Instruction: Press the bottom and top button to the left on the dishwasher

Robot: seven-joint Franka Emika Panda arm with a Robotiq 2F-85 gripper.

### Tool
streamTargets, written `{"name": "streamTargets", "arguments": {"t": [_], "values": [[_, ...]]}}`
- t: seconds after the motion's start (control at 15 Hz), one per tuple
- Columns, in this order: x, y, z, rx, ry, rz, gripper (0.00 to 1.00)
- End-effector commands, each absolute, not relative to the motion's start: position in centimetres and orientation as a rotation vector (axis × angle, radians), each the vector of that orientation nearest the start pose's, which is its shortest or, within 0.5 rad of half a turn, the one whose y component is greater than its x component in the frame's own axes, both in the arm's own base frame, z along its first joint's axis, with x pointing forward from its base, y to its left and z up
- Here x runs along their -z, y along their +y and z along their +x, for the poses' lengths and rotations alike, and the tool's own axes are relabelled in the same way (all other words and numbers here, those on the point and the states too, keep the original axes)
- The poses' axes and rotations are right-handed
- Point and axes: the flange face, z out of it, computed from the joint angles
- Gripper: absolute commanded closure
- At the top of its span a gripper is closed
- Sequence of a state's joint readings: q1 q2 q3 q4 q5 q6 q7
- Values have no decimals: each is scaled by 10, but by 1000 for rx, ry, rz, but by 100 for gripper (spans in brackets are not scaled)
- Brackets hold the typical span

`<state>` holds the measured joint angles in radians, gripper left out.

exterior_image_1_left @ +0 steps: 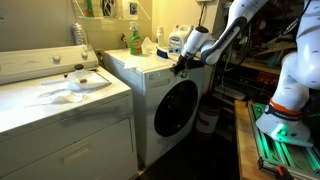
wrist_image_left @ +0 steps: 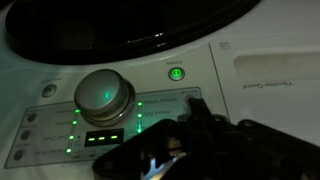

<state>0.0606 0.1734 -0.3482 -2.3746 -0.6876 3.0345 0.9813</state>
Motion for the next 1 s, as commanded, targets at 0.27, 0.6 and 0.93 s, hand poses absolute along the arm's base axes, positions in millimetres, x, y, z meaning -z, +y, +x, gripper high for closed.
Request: {"name": "streamTargets", "arguments": {"t": [0.27, 0.6, 0.93], "values": [[-296, -126, 556, 1032, 929, -2965, 100], [-299, -123, 559, 1063, 939, -2971, 100], [-293, -89, 527, 825, 1030, -3021, 100]]}}
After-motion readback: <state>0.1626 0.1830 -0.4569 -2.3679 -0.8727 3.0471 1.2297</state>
